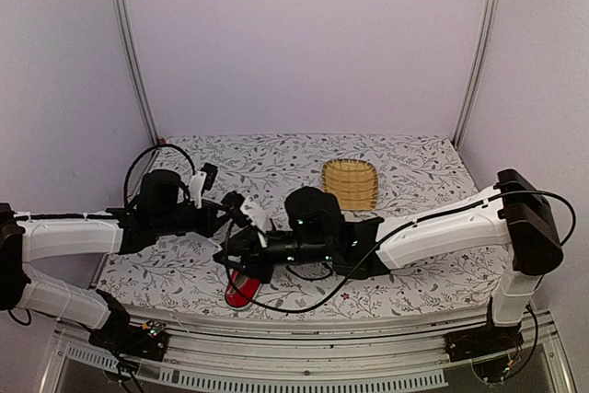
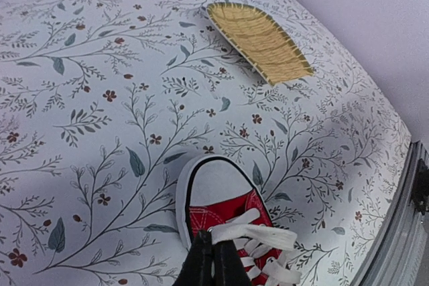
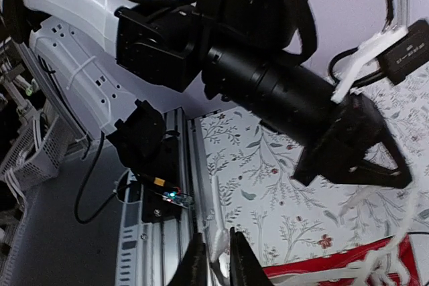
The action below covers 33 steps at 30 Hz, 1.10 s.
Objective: Tie the shoes
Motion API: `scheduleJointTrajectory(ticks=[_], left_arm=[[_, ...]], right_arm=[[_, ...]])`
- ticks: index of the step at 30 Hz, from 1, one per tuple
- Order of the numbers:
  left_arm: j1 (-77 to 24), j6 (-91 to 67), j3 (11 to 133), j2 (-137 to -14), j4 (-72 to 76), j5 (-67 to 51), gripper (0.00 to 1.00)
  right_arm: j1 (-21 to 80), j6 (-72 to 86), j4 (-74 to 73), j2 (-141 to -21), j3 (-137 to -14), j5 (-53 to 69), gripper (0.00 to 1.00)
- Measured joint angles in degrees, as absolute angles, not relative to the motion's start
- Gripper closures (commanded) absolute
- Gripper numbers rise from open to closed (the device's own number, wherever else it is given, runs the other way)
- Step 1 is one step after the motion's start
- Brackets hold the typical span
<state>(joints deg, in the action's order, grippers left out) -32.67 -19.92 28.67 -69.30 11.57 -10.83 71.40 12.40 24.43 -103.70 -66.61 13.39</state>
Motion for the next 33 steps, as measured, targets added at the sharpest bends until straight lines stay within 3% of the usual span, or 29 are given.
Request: scheduleJointTrajectory(ticks=[2, 4, 11, 16, 22, 27, 33], left_arm=[[-32.60, -18.76, 30.72, -70.50, 11.16, -12.40, 1.00], [-32.56, -17.85, 31.86, -71.26, 10.76, -13.52, 1.00], [-32.49, -15.11, 33.17, -71.37, 8.47, -16.93, 1.00], [-32.51, -13.69, 34.39, -71.37, 8.16, -20.53, 1.00], [-33.10, -12.32, 35.59, -71.37, 8.23, -23.86, 1.00], [-33.67, -11.49, 36.47, -71.64, 8.01, -24.93, 1.00], [-34.24, -10.90, 37.26, -72.66, 7.79, -24.95, 1.00]], right_arm=[[73.52, 11.29, 24.08, -108.51, -71.48, 14.22, 0.43], [75.18, 9.67, 22.85, -112.57, -75.16, 14.28, 0.34], [74.19, 6.85, 18.50, -109.32, -70.35, 10.81, 0.27], [65.76, 9.15, 16.56, -103.55, -67.79, 10.37, 0.33], [57.39, 11.73, 12.78, -105.47, -71.90, 11.49, 0.42], [56.97, 11.33, 10.61, -109.80, -76.64, 15.51, 0.44], [57.28, 10.66, 10.00, -112.79, -79.79, 20.97, 0.54]])
